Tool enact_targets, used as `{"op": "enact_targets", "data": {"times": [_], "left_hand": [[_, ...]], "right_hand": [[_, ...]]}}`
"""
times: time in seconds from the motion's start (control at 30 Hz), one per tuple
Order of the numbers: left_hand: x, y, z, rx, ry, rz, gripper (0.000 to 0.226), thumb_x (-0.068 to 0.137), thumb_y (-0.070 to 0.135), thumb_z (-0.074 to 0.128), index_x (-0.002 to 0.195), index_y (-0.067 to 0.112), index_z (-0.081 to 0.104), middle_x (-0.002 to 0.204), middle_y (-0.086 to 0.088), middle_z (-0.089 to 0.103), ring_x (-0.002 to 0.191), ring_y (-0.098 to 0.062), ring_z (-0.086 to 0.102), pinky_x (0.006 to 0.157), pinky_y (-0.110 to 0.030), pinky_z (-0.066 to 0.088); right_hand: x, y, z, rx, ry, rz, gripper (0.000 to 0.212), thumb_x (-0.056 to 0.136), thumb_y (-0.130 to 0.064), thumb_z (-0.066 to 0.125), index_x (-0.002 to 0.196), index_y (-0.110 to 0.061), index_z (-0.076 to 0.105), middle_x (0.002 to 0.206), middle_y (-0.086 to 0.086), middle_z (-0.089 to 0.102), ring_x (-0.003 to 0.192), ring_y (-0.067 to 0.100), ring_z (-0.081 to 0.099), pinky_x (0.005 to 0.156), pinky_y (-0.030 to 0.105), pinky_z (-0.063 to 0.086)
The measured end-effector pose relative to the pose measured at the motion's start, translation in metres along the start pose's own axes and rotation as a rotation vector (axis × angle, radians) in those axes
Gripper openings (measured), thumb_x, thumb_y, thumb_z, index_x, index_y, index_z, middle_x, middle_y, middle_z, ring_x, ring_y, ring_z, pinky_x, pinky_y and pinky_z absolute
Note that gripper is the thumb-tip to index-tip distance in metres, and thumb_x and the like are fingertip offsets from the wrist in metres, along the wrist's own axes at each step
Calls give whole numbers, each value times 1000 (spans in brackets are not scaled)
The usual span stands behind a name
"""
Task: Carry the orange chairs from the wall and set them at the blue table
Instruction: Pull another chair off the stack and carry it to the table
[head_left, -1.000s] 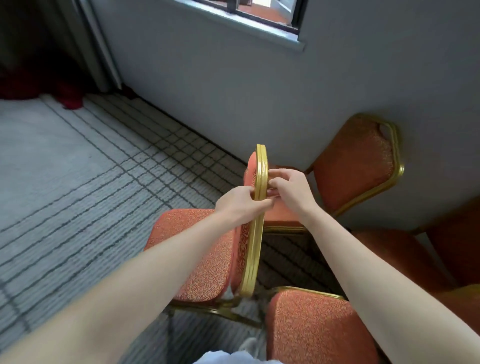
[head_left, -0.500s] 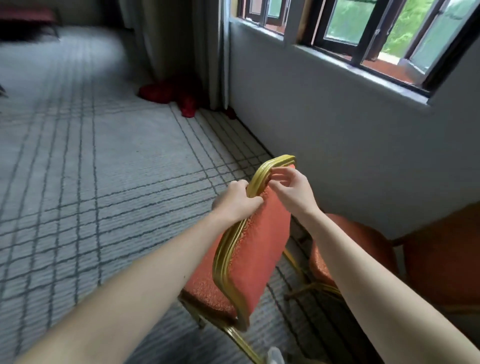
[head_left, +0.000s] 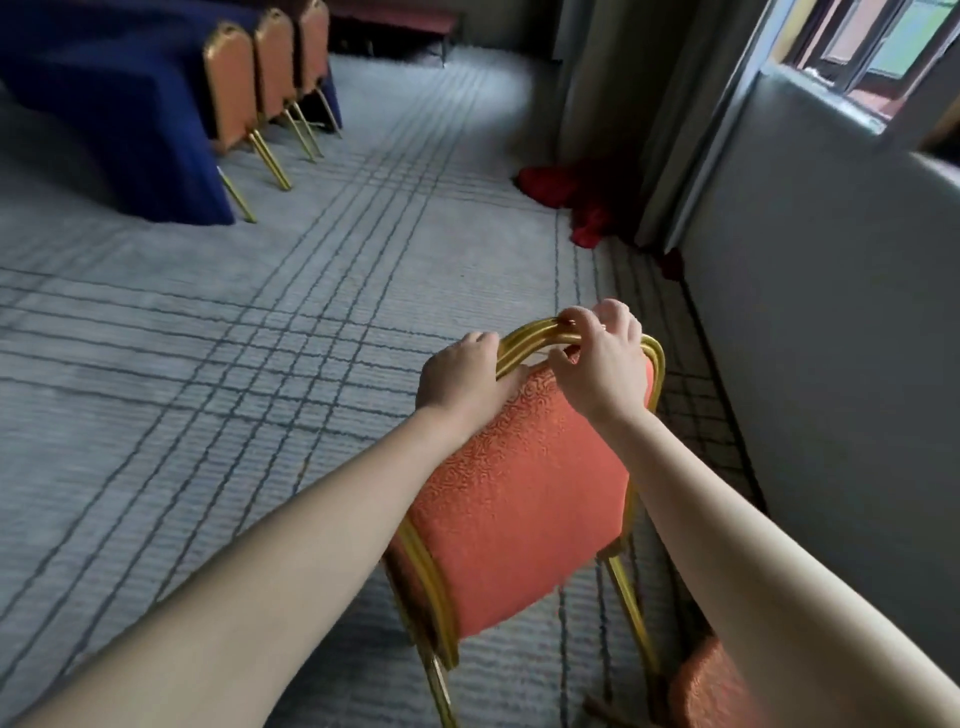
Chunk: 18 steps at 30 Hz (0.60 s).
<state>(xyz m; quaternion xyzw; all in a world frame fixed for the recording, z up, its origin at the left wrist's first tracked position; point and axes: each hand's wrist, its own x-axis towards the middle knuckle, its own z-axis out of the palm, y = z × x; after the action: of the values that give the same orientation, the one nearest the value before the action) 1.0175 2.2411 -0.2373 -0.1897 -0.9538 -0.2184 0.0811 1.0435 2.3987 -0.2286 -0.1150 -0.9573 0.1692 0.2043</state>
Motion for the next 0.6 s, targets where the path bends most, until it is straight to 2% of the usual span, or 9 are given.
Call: {"op": "enact_targets", "data": {"times": [0.17, 0.4, 0.5, 0.6], "left_hand": [[9, -2, 5, 93, 72, -64, 38, 87, 56, 50, 93, 20, 58, 98, -4, 65, 86, -30, 63, 61, -30, 32], [26, -6, 9, 141, 109, -79, 38, 87, 55, 49, 90, 19, 58, 92, -2, 64, 77, -26, 61, 58, -30, 31], [40, -24, 7, 172, 118, -79, 37, 88, 54, 50, 89, 18, 59, 91, -3, 64, 77, -27, 61, 58, -29, 31], [56, -38, 6, 171, 107, -73, 37, 89, 52, 51, 91, 16, 59, 92, -4, 64, 78, -27, 61, 58, -30, 34]], "right_hand": [[18, 1, 12, 117, -66, -29, 45, 83, -29, 67, 124, -19, 50, 121, 2, 57, 116, 23, 52, 94, 37, 43], [33, 12, 32, 90, -80, -112, 57, 85, -31, 61, 137, -18, 43, 139, 1, 47, 137, 21, 34, 113, 37, 24], [48, 4, 38, 101, -149, -159, 62, 85, -27, 61, 143, -18, 39, 144, 0, 43, 140, 19, 30, 114, 36, 25], [67, -6, 42, 129, -222, -118, 63, 85, -20, 61, 144, -19, 37, 145, 0, 41, 140, 18, 30, 113, 37, 30]]}}
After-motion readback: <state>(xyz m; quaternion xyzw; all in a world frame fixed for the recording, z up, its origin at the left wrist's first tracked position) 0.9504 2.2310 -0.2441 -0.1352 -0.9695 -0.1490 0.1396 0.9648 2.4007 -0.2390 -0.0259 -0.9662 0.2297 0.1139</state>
